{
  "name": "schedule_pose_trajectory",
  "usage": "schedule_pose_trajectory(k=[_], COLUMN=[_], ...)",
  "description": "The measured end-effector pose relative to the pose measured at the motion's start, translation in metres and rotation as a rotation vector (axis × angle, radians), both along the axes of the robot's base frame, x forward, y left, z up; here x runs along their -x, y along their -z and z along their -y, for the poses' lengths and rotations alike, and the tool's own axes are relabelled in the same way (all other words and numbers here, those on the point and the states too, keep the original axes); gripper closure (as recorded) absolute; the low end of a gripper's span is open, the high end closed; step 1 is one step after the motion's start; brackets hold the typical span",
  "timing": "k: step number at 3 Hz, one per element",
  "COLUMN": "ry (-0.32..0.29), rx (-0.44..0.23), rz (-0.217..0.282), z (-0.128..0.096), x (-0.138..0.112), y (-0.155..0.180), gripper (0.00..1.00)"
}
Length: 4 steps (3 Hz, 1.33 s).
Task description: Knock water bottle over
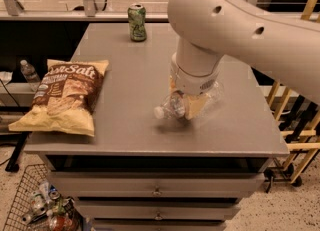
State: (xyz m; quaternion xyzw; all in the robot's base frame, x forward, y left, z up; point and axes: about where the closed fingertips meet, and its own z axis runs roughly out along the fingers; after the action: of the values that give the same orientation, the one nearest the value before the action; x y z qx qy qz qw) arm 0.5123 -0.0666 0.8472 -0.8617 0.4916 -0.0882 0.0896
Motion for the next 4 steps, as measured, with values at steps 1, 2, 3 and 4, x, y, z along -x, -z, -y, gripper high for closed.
schedule_pose_trajectory(k=[1, 2, 3, 4], ry=[0.0, 0.0, 0.0, -0.004], rx=[0.001, 0.002, 0.002, -0.037], rz=[0.0, 0.001, 0.001, 0.01], z=[0.0003, 0.0005, 0.0005, 0.0027], x=[0.0006, 0.0011, 0.0011, 0.0025], y=[0.0, 0.0, 0.0, -0.0039], gripper=[0.13, 0.0, 0.0, 0.0])
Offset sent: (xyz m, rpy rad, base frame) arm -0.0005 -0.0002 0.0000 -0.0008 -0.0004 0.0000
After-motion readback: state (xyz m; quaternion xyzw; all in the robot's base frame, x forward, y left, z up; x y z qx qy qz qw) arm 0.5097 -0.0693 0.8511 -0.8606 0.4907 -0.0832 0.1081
